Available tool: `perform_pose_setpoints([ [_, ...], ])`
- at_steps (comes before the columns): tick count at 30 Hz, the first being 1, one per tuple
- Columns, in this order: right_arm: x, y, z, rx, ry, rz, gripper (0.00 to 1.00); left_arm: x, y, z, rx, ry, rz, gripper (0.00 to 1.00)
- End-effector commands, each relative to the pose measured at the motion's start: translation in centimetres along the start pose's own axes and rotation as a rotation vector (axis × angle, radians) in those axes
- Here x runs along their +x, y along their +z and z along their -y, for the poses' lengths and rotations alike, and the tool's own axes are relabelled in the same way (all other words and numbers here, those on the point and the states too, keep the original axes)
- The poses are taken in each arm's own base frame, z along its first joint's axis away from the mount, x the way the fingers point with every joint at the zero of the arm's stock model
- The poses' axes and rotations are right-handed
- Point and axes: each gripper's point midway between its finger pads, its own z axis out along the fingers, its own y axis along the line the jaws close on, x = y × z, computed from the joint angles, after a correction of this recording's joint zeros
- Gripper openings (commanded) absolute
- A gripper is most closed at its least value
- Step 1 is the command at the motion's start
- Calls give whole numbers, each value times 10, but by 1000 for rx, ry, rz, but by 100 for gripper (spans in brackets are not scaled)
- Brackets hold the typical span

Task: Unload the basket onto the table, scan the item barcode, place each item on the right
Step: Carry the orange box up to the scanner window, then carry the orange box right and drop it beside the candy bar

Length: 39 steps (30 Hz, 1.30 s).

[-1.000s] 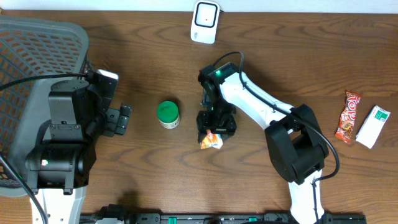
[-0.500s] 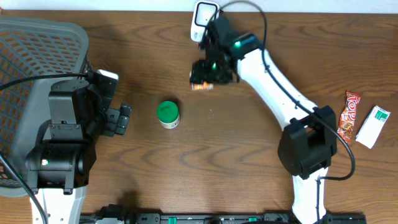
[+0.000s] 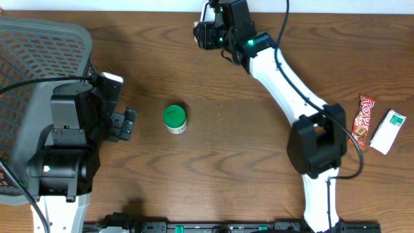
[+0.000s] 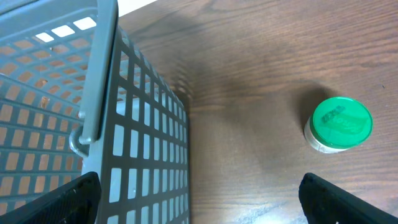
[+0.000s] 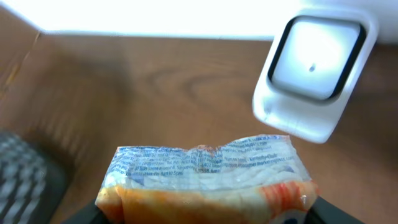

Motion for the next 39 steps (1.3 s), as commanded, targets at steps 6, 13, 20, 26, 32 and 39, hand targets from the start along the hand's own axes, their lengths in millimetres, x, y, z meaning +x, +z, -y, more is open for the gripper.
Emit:
perform_pose_setpoints([
  [6,-29,53,62,202,-98,265,55,0,0,0,1,-13,-1,99],
  [13,-37,80,93,225,-82,407,59,0,0,0,1,-13,-1,99],
  [20,-34,104,107,204,-23,411,60,0,0,0,1,-13,-1,99],
  [26,-47,99,94,175,-41,384,58,0,0,0,1,-13,-1,99],
  [32,-72,62,82,223,-78,241,49,0,0,0,1,-13,-1,99],
  [39,-73,-53,138,606,-39,18,47,0,0,0,1,-13,-1,99],
])
